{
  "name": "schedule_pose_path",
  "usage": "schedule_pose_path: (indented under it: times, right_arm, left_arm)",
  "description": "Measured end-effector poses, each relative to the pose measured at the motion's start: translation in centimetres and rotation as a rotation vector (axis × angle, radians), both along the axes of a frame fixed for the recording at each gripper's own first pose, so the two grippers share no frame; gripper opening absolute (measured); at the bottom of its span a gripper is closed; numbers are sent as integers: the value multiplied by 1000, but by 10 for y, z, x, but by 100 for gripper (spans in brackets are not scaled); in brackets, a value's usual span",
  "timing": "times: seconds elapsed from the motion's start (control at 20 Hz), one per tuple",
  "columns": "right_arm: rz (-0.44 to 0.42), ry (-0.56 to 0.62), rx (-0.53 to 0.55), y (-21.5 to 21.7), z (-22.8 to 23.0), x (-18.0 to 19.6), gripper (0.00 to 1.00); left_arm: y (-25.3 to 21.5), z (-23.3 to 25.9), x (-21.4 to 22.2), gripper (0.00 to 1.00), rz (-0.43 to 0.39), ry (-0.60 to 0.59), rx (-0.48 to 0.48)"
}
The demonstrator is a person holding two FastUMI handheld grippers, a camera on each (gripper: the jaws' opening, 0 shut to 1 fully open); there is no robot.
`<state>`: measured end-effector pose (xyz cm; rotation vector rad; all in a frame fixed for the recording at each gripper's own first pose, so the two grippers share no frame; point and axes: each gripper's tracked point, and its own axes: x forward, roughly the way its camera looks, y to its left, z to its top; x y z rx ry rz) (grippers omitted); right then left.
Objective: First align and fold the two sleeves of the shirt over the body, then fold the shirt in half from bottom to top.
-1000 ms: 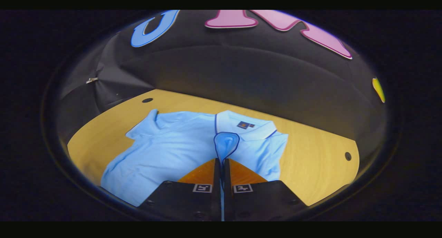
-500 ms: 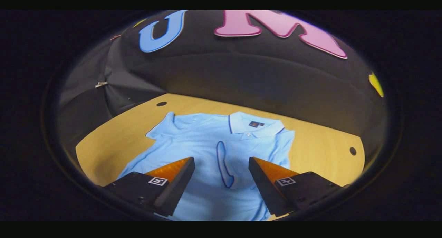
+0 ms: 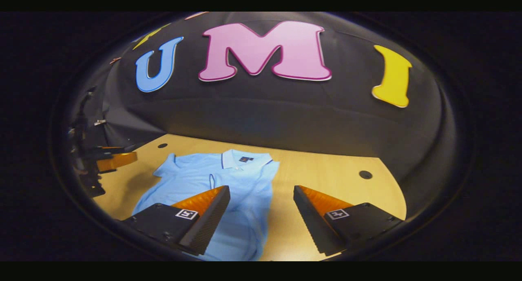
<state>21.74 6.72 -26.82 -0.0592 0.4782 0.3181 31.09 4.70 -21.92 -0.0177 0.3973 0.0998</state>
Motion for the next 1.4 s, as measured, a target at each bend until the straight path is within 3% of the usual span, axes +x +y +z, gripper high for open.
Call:
schedule_pose_path:
  times: [0.3,0.55,0.7,0.75,0.8,0.95,1.15,1.25,1.4]
  right_arm:
    - [-164,22,-15,-72,-34,-54,98]
    - [-141,55,23,-71,-40,-73,98]
    - [-123,59,30,-64,-44,-81,98]
    - [-118,63,20,-63,-48,-84,98]
    - [-116,69,22,-62,-51,-87,98]
    - [-132,102,61,-59,-61,-94,98]
    - [-183,131,94,-69,-70,-96,98]
    - [-200,125,96,-76,-70,-94,99]
    - [-214,117,95,-83,-70,-89,99]
  left_arm:
    - [33,-69,101,99,59,62,-40]
    - [61,-103,131,100,86,100,2]
    - [54,-96,140,99,35,80,-80]
    - [52,-107,135,97,35,133,-96]
    - [59,-107,136,94,51,143,-48]
    - [53,-108,137,63,6,192,17]
    - [37,-112,141,15,-42,220,66]
    - [31,-109,141,8,-56,224,65]
    - [31,-104,139,6,-51,234,105]
